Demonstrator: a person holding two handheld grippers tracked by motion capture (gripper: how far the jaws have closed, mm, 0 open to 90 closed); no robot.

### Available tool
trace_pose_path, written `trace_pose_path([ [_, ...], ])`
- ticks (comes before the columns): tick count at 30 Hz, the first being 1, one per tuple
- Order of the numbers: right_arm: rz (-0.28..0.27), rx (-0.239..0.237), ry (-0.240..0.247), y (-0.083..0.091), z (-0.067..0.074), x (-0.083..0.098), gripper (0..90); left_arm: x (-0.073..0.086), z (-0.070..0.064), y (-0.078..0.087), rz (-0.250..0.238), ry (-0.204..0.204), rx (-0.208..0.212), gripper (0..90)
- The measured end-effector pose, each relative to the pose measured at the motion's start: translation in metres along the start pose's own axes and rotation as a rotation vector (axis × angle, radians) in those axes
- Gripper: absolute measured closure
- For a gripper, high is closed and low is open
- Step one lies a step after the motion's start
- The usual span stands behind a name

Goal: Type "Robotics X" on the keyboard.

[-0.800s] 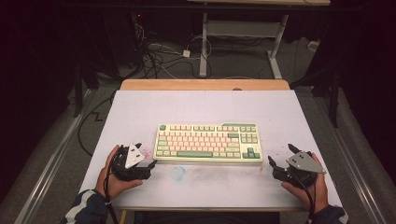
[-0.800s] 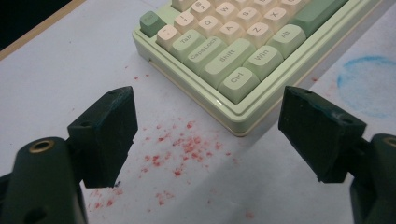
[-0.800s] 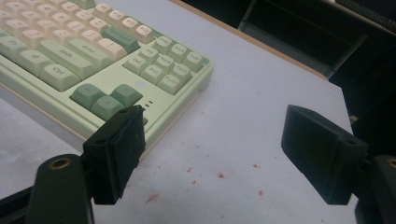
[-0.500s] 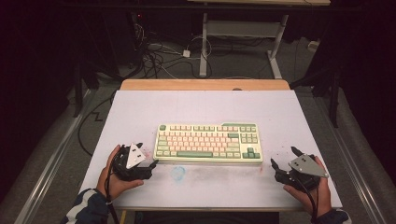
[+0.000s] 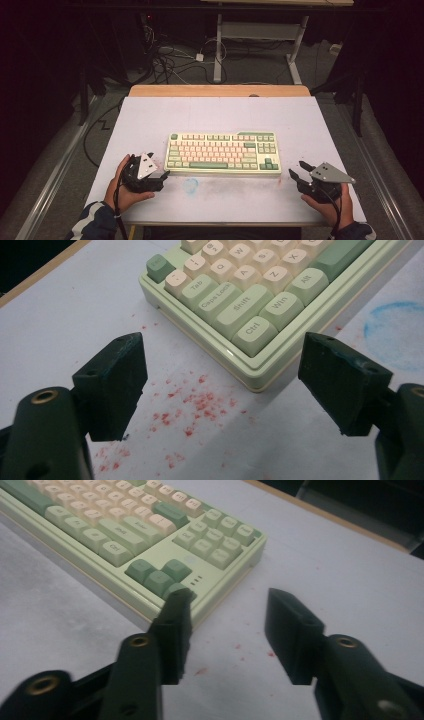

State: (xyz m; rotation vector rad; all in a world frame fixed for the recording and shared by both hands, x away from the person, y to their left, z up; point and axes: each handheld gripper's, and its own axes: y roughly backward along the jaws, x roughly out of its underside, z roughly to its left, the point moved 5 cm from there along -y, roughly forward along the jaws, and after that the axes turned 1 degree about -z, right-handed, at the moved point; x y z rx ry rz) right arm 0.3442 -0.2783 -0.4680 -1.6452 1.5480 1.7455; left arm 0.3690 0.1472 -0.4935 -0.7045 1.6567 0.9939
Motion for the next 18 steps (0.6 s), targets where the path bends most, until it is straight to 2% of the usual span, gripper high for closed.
trace_pose_path([
  [1, -0.004, -0.035, -0.011, -0.005, 0.004, -0.003, 70.7, 0.000, 0.000, -0.001, 0.000, 0.003, -0.001, 18.4],
  [3, -0.014, -0.053, -0.007, -0.008, 0.007, -0.005, 72.6, -0.001, -0.001, -0.003, 0.000, -0.001, 0.001, 18.4],
  [5, -0.014, -0.087, 0.021, -0.017, 0.019, -0.015, 81.3, -0.002, -0.003, -0.003, -0.002, 0.000, 0.007, 18.4],
  [6, -0.012, -0.109, 0.022, -0.021, 0.023, -0.019, 81.3, -0.002, -0.004, -0.003, 0.001, -0.004, 0.013, 18.4],
  [7, -0.012, -0.109, 0.022, -0.021, 0.023, -0.019, 83.6, -0.002, -0.006, -0.003, 0.001, -0.006, 0.017, 18.4],
  [9, 0.013, -0.152, 0.049, -0.034, 0.034, -0.028, 90.0, -0.001, -0.008, -0.003, 0.008, 0.000, 0.036, 19.9],
  [11, 0.026, -0.161, 0.062, -0.040, 0.037, -0.031, 90.0, 0.001, -0.010, -0.003, 0.026, 0.015, 0.063, 21.0],
  [14, 0.047, -0.186, 0.089, -0.057, 0.044, -0.042, 90.0, 0.002, -0.008, -0.004, 0.043, 0.031, 0.069, 22.9],
  [16, 0.066, -0.199, 0.107, -0.074, 0.048, -0.051, 90.0, 0.002, -0.006, -0.004, 0.042, 0.036, 0.059, 22.8],
  [18, 0.074, -0.206, 0.107, -0.079, 0.049, -0.053, 90.0, 0.002, -0.005, -0.003, 0.037, 0.040, 0.053, 22.7],
])
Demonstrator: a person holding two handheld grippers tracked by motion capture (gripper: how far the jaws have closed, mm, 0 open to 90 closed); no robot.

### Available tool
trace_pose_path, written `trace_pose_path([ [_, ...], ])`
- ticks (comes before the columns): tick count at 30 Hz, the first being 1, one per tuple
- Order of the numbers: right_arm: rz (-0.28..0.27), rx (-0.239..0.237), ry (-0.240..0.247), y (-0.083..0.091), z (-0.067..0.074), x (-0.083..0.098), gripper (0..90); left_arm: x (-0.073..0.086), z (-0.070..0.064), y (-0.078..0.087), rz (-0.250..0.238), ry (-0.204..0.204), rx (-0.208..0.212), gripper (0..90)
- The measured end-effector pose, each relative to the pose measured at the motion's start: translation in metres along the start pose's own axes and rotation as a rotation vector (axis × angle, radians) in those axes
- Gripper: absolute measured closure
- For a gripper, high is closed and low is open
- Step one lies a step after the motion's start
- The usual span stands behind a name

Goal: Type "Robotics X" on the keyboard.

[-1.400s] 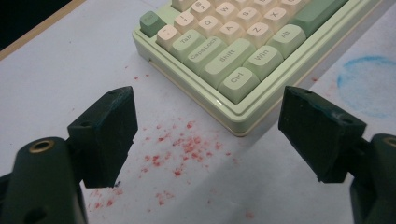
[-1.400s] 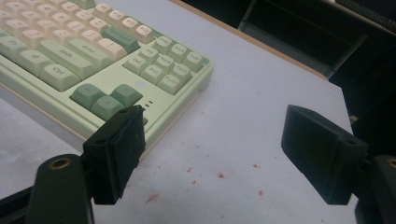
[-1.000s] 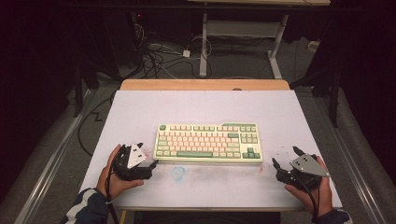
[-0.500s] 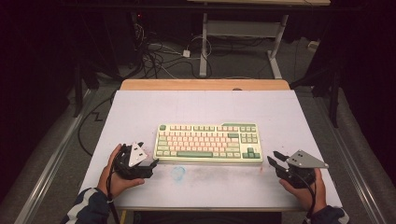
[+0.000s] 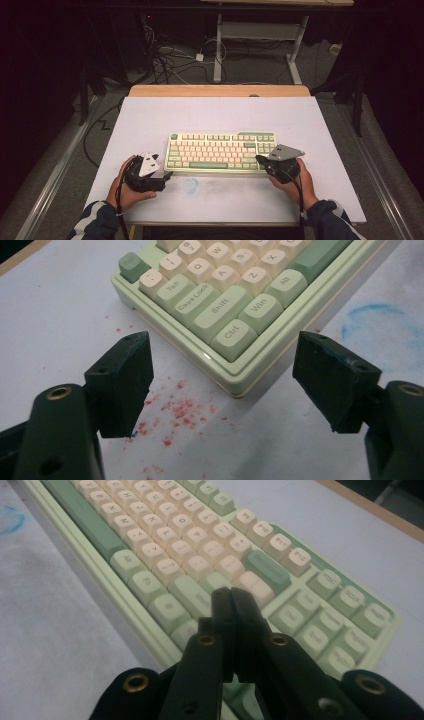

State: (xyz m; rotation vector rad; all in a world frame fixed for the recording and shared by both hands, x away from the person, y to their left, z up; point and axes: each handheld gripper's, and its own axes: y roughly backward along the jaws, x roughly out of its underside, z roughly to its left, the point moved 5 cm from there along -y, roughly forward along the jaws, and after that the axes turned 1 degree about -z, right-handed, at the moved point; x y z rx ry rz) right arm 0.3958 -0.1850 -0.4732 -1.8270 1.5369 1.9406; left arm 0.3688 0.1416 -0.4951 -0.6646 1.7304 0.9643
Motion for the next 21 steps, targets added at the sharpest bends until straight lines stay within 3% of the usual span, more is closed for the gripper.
trace_pose_path([
  [1, 0.017, -0.004, 0.014, -0.009, 0.000, -0.003, 90.0, 0.001, 0.001, 0.001, 0.001, -0.005, -0.008, 22.2],
  [5, 0.031, -0.012, 0.017, -0.017, 0.000, -0.006, 90.0, 0.004, 0.003, 0.002, 0.008, -0.011, -0.020, 22.0],
  [14, 0.052, -0.020, 0.022, -0.024, 0.002, -0.005, 90.0, 0.006, 0.003, 0.003, 0.020, -0.025, -0.031, 25.7],
  [15, 0.054, -0.026, 0.017, -0.024, 0.002, -0.004, 90.0, 0.005, 0.003, 0.003, 0.014, -0.015, -0.030, 33.6],
  [17, 0.063, -0.031, 0.016, -0.026, 0.002, -0.002, 90.0, 0.002, 0.003, 0.003, 0.007, -0.010, -0.033, 38.9],
  [21, 0.052, -0.033, 0.018, -0.026, 0.003, -0.001, 90.0, -0.003, 0.002, 0.005, 0.028, -0.001, -0.008, 69.8],
])
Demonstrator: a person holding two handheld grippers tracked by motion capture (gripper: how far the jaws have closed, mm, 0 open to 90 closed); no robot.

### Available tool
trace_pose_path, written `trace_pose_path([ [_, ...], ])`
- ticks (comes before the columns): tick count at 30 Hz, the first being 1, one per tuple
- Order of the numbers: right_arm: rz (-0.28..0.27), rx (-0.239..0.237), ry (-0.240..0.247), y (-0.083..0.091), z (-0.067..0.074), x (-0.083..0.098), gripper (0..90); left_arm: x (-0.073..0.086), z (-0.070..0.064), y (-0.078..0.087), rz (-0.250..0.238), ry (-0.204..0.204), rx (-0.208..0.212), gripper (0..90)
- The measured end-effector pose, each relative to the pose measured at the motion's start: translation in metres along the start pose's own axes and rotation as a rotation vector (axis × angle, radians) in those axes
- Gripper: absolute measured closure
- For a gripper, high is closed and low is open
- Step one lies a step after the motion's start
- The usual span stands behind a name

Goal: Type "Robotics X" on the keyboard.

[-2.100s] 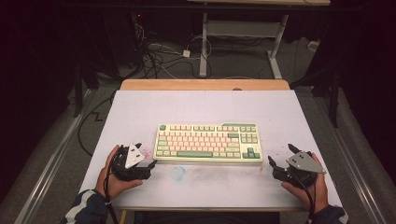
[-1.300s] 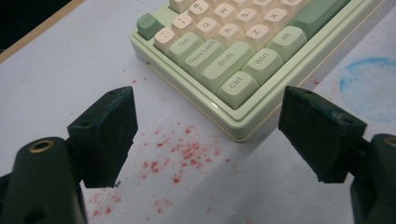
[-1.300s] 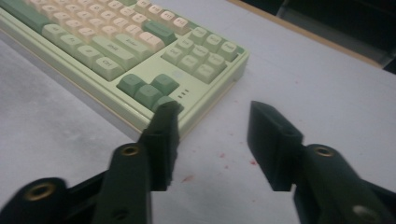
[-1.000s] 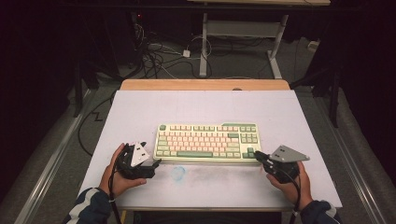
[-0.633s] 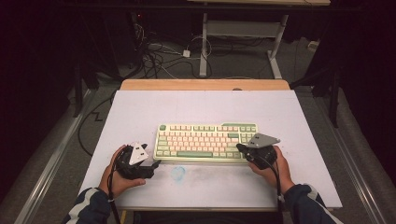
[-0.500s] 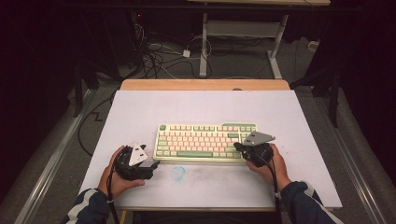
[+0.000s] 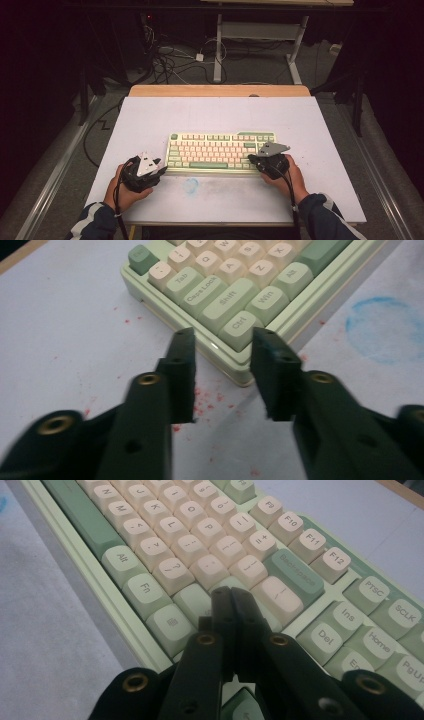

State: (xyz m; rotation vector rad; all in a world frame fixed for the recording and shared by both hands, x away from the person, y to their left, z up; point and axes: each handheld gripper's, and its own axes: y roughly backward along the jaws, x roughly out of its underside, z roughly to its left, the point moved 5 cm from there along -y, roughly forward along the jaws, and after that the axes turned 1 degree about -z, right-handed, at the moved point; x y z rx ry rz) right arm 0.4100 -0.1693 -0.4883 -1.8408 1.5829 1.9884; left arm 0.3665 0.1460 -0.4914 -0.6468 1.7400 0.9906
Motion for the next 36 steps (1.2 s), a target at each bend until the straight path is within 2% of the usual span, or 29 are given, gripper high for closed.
trace_pose_path([
  [2, -0.004, -0.006, -0.009, 0.000, 0.000, 0.001, 90.0, -0.001, -0.001, 0.000, 0.014, -0.006, 0.013, 78.7],
  [3, -0.004, -0.006, -0.009, 0.000, 0.000, 0.001, 90.0, -0.002, -0.002, 0.000, 0.019, -0.002, 0.028, 78.7],
  [4, -0.005, -0.003, -0.007, 0.000, 0.000, 0.001, 90.0, -0.003, -0.003, -0.001, 0.024, -0.012, 0.029, 84.8],
  [5, -0.007, 0.000, -0.005, 0.000, 0.000, 0.001, 90.0, -0.006, -0.004, -0.003, 0.026, -0.019, 0.036, 87.0],
  [13, -0.012, 0.002, 0.001, -0.001, 0.000, 0.001, 90.0, -0.020, -0.011, -0.015, 0.024, -0.016, 0.061, 87.1],
  [14, -0.012, 0.002, 0.001, -0.001, 0.001, 0.001, 90.0, -0.024, -0.013, -0.022, 0.026, -0.026, 0.064, 87.1],
  [16, -0.011, 0.003, 0.001, -0.001, 0.001, 0.001, 90.0, -0.026, -0.014, -0.025, 0.028, -0.027, 0.068, 87.0],
  [17, -0.011, 0.004, 0.000, 0.000, 0.001, 0.001, 90.0, -0.031, -0.017, -0.033, 0.028, -0.032, 0.075, 87.0],
  [19, -0.011, 0.005, 0.001, -0.001, 0.001, 0.001, 90.0, -0.033, -0.019, -0.037, 0.033, -0.024, 0.082, 87.0],
  [22, -0.012, 0.005, 0.001, -0.001, 0.001, 0.001, 90.0, -0.034, -0.026, -0.048, 0.050, -0.048, 0.093, 87.0],
  [28, -0.020, 0.010, -0.004, -0.001, 0.001, 0.002, 90.0, -0.036, -0.037, -0.063, 0.076, -0.071, 0.112, 86.2],
  [36, -0.020, 0.010, -0.001, -0.001, 0.001, 0.002, 90.0, -0.039, -0.046, -0.079, 0.089, -0.069, 0.126, 86.2],
])
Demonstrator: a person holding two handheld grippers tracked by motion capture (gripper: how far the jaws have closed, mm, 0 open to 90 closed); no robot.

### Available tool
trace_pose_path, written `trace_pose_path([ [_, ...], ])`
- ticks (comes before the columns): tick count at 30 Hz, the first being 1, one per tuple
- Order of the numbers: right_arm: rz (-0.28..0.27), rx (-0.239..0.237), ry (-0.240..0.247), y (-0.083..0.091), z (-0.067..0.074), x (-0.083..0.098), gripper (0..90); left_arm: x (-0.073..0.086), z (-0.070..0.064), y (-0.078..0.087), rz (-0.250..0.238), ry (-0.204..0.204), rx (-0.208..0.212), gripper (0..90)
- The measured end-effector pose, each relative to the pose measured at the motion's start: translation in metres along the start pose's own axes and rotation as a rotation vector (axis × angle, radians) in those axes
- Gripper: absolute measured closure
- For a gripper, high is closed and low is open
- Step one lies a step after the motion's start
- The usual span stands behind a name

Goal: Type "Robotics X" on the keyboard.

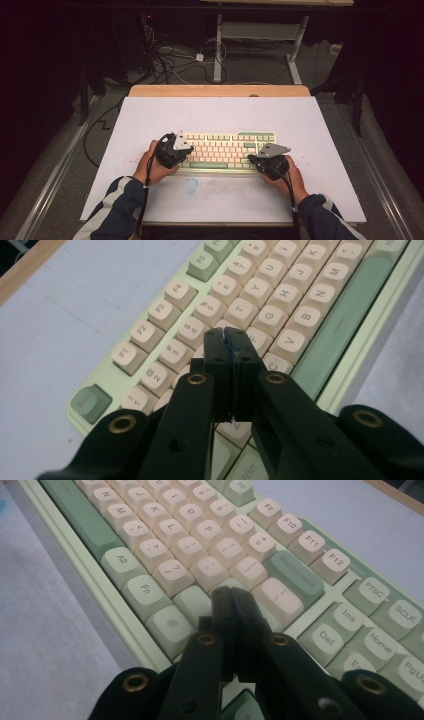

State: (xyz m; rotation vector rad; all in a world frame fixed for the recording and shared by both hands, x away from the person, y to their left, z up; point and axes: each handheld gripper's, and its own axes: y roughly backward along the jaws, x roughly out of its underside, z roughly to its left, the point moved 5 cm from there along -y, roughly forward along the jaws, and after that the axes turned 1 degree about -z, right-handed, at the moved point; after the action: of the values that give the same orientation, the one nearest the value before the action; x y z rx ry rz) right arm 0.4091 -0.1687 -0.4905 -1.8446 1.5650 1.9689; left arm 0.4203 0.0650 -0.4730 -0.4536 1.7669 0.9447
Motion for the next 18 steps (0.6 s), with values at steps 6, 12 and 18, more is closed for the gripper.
trace_pose_path([
  [6, 0.003, 0.001, 0.005, 0.000, 0.000, 0.000, 90.0, -0.002, -0.005, -0.014, 0.014, -0.006, 0.003, 86.1],
  [12, 0.000, 0.002, 0.003, 0.000, 0.000, 0.000, 90.0, -0.003, -0.007, -0.026, 0.026, -0.013, -0.003, 85.8],
  [18, 0.000, 0.001, 0.001, 0.000, 0.000, 0.000, 90.0, -0.001, -0.007, -0.034, 0.037, -0.013, -0.008, 85.7],
])
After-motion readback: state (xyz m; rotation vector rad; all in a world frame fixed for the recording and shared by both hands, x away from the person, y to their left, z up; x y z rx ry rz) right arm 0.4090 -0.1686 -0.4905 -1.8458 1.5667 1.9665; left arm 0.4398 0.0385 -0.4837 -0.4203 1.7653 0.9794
